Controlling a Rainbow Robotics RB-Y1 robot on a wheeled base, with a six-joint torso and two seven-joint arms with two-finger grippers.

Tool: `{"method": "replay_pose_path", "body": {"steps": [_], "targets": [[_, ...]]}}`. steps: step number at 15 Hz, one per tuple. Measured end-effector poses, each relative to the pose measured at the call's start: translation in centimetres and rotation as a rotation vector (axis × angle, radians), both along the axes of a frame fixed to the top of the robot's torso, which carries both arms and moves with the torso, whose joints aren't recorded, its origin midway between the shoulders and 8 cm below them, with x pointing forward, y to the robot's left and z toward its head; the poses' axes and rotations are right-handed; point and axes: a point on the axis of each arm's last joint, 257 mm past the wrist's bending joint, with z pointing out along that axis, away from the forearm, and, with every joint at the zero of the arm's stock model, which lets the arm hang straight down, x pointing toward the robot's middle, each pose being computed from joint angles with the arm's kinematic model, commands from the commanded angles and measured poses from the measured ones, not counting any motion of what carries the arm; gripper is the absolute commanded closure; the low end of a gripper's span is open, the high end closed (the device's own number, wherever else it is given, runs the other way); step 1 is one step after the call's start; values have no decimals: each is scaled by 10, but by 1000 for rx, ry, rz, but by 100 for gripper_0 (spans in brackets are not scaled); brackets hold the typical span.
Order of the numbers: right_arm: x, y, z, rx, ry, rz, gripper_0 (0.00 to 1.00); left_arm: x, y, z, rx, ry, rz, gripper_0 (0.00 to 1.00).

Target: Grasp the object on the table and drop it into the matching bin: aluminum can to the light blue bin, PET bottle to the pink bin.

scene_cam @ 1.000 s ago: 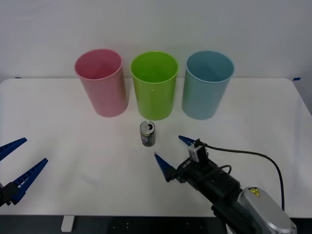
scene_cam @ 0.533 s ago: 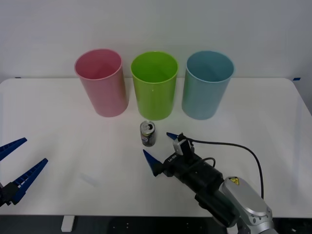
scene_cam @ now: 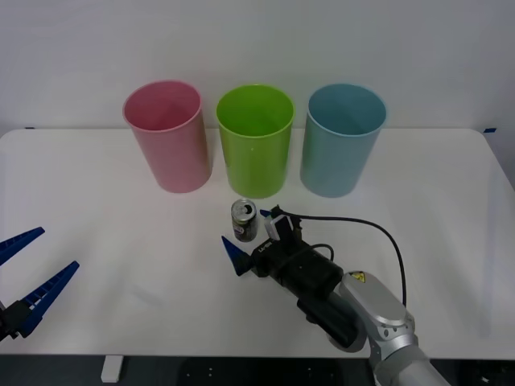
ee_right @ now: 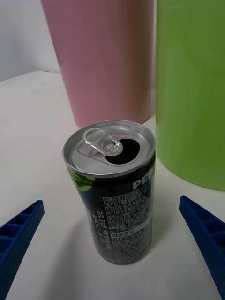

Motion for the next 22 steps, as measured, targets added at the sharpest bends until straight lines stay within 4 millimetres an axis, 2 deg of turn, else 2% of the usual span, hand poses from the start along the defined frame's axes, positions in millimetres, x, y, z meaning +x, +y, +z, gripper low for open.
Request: {"method": "replay_pose_path", "body": {"steps": [4,9,10,11,12,22], "targets": [[11,10,3,-6,2,3,0,0,0,0,0,0,0,0],[16,11,4,-11,0,-2,0,0,0,0,0,0,0,0],[16,11,4,-12,1,-2,23,0,0,0,0,0,0,0],[15,11,3,-12,2,-3,90,0,0,0,0,0,0,0],[16,11,4,-9,4,-3,100,0,0,0,0,0,0,0],[12,12,6,14,9,18,100,0,0,0,0,0,0,0]]}}
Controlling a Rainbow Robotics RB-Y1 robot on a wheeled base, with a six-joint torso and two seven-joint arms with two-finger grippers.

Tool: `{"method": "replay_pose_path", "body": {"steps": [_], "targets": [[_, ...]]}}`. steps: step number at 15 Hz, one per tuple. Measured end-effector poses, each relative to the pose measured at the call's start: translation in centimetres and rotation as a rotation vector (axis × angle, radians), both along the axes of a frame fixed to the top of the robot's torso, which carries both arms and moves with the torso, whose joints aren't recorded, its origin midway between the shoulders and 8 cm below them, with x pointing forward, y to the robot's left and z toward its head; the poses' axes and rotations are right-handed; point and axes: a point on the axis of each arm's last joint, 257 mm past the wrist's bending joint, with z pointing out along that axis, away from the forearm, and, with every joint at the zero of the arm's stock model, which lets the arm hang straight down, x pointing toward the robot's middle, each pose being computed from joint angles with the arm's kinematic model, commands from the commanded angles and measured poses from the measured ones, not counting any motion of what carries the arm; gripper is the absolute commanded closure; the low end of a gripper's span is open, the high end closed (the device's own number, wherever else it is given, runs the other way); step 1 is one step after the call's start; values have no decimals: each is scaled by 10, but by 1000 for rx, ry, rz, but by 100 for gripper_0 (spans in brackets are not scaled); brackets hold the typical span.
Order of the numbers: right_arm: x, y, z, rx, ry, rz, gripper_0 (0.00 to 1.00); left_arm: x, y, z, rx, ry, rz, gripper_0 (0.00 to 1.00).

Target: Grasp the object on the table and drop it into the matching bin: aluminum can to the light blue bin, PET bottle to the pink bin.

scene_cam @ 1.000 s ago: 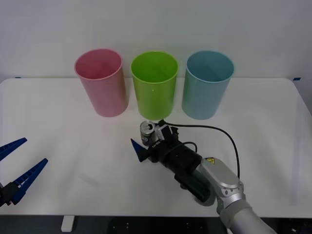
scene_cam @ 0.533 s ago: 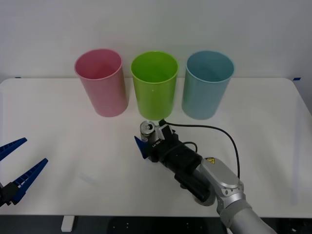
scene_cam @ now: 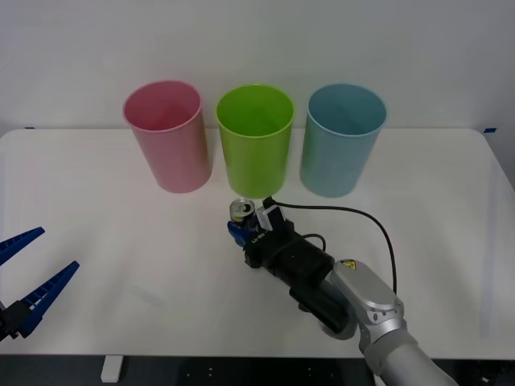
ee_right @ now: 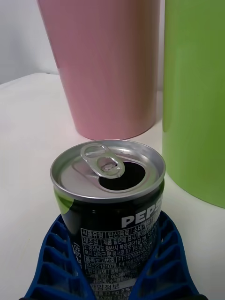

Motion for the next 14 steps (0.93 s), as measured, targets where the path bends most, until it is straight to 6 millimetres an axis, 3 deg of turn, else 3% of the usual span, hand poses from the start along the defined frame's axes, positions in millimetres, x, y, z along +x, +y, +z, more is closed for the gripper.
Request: {"method": "replay_pose_path", "body": {"steps": [5,10,14], "targets": [[4,-19,11,23,-12,5,100,0,0,0,0,0,0,0],[1,-70,41,78,-48,-33,100,0,0,0,0,0,0,0],[-17,-113,70,155,-51,-63,100,0,0,0,0,0,0,0]]}}
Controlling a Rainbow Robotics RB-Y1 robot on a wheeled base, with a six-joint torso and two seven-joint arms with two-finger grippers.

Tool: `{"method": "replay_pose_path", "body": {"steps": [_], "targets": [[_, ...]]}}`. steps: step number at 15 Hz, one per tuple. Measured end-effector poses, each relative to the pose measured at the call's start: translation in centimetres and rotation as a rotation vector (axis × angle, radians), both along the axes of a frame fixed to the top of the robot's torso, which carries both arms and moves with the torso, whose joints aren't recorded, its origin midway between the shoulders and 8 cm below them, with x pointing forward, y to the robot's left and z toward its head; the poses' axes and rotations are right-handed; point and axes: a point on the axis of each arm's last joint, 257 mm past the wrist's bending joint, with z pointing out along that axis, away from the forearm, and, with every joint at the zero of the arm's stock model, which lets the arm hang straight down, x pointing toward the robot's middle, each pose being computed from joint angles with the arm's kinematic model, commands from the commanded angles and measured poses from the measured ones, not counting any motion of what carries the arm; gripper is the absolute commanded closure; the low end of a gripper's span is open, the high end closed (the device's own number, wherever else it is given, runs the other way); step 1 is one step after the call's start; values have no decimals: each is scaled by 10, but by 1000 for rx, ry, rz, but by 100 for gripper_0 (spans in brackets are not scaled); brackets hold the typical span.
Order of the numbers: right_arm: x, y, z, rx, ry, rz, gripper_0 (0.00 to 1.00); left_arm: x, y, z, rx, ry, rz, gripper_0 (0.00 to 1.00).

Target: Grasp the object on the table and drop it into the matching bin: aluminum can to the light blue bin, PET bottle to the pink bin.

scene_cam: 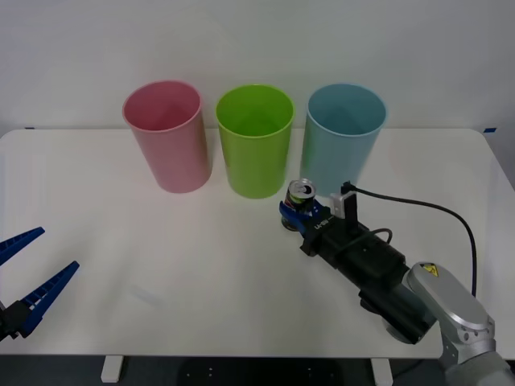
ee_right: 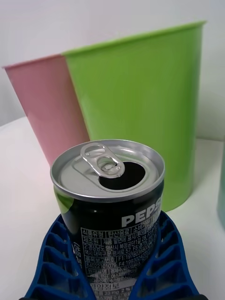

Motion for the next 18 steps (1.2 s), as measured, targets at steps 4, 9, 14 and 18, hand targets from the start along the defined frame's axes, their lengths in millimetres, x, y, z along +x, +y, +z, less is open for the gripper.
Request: {"method": "replay_pose_path", "body": {"steps": [4,9,14,18], "targets": [[-20,-27,31,78,3,-2,100,0,0,0,0,0,0,0],[-26,-47,90,192,-36,29,100,0,0,0,0,0,0,0],[-25,-72,144,197,-126,13,100,0,0,0,0,0,0,0],[-18,-78,181,218,-135,35,100,0,0,0,0,0,0,0]]}}
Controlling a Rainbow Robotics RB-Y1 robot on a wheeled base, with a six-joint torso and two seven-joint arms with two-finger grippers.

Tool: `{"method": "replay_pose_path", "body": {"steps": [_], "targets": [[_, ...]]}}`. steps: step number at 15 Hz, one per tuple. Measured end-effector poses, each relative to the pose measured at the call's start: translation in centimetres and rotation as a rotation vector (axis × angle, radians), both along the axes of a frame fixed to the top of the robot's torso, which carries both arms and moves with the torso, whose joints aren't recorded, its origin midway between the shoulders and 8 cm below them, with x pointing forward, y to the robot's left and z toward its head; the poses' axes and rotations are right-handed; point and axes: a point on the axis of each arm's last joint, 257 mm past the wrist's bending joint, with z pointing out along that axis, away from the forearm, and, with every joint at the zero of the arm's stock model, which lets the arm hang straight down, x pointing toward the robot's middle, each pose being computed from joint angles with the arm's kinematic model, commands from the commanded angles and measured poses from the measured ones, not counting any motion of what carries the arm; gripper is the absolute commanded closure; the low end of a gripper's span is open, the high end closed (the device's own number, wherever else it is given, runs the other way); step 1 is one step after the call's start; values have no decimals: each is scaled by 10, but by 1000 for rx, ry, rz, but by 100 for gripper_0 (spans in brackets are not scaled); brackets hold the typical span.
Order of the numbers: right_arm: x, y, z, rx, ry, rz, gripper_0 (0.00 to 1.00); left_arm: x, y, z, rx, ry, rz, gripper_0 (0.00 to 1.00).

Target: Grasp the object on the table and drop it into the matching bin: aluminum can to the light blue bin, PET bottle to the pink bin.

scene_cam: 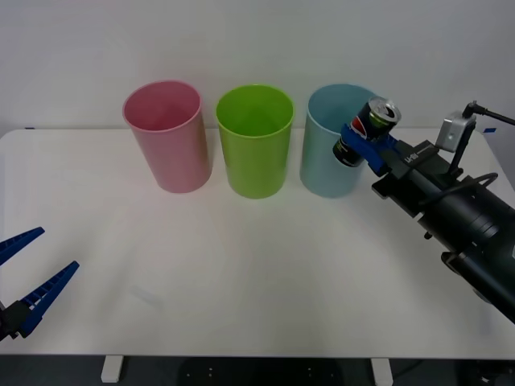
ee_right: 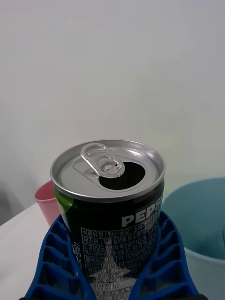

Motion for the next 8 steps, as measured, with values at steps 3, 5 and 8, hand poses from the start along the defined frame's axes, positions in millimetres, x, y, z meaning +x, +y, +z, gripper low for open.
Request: {"method": "replay_pose_path", "body": {"steps": [3,5,8], "targets": [[18,-5,21,-21,-13,-20,100,0,0,0,0,0,0,0],[34,-9,28,-38,-19,-32,100,0,0,0,0,0,0,0],[68,-16,33,-76,-27,-65,100,0,0,0,0,0,0,0]]}}
